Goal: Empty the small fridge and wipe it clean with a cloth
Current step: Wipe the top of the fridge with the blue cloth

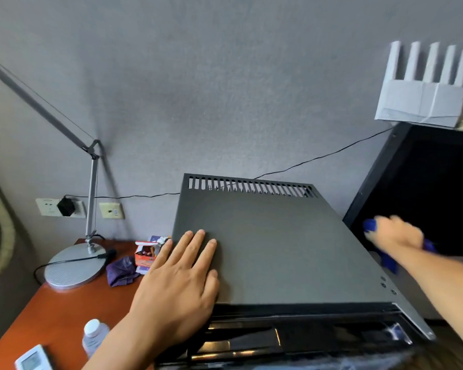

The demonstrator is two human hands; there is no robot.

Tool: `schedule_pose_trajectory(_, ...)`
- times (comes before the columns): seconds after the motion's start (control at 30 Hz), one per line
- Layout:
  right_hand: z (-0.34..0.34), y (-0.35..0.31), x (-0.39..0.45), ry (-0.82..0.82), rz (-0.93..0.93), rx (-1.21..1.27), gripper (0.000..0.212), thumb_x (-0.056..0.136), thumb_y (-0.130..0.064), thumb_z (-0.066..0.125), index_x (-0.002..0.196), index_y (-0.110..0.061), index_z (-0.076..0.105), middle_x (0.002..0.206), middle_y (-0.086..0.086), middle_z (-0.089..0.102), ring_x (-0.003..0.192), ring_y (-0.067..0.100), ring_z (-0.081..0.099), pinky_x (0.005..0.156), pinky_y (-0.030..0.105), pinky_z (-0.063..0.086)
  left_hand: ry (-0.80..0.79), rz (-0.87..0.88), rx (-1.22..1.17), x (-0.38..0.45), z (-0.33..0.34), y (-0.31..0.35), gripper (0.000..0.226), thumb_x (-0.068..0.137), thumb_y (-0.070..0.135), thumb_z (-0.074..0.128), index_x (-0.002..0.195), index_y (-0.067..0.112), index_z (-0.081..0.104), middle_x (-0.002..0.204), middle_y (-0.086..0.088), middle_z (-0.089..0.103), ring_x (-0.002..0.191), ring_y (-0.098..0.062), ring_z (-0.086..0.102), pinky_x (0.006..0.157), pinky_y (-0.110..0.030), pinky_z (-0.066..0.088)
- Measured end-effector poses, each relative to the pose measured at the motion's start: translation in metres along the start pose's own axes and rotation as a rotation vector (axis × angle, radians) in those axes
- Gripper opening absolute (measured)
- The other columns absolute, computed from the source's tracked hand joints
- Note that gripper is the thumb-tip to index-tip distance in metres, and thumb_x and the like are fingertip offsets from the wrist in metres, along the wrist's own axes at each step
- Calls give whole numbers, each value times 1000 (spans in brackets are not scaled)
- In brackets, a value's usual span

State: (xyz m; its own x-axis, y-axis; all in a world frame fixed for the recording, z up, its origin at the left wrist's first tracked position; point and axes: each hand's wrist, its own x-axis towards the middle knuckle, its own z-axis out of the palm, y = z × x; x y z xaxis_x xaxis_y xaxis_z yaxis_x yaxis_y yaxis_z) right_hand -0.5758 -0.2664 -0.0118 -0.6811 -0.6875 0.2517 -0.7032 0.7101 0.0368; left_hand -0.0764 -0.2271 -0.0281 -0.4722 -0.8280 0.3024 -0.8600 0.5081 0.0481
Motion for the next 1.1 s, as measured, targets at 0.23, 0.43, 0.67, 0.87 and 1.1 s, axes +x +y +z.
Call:
schedule_pose_trajectory(0.23,36,140,-117,-144,455,328,70,72,-78,62,120,-28,65,116,18,68,101,40,63,87,42,50,-213,60,9,15,-11,1,88,86,54,5,158,14,35,166,-17,27,153,-36,27,122,-55,25)
schedule_pose_trajectory(0.43,-18,187,-251,-97,536,675,40,79,-55,77,85,-17,68,85,6,70,80,29,61,81,43,51,-344,97,-10,77,2,35,79,101,63,8,162,15,5,172,-7,-3,158,-25,-5,127,-49,2)
schedule_pose_trajectory(0.67,-16,257,-311,-71,679,931,54,61,-64,85,95,-24,75,87,1,77,85,31,71,90,54,56,-403,191,-7,119,18,109,82,101,67,12,162,13,6,172,-3,-3,158,-24,-5,127,-50,1)
schedule_pose_trajectory(0.87,32,277,-271,-161,533,1136,52,60,-62,87,101,-33,75,89,-6,78,93,24,73,66,45,60,-434,173,0,139,20,179,81,101,68,11,164,18,0,172,2,-8,158,-20,-9,126,-52,-4)
schedule_pose_trajectory(1.1,72,235,-179,-263,367,1450,25,84,-27,80,93,-7,70,72,3,70,73,23,66,84,40,51,-398,12,14,183,34,258,84,95,77,13,163,30,5,172,9,-4,158,-20,-7,122,-63,-4)
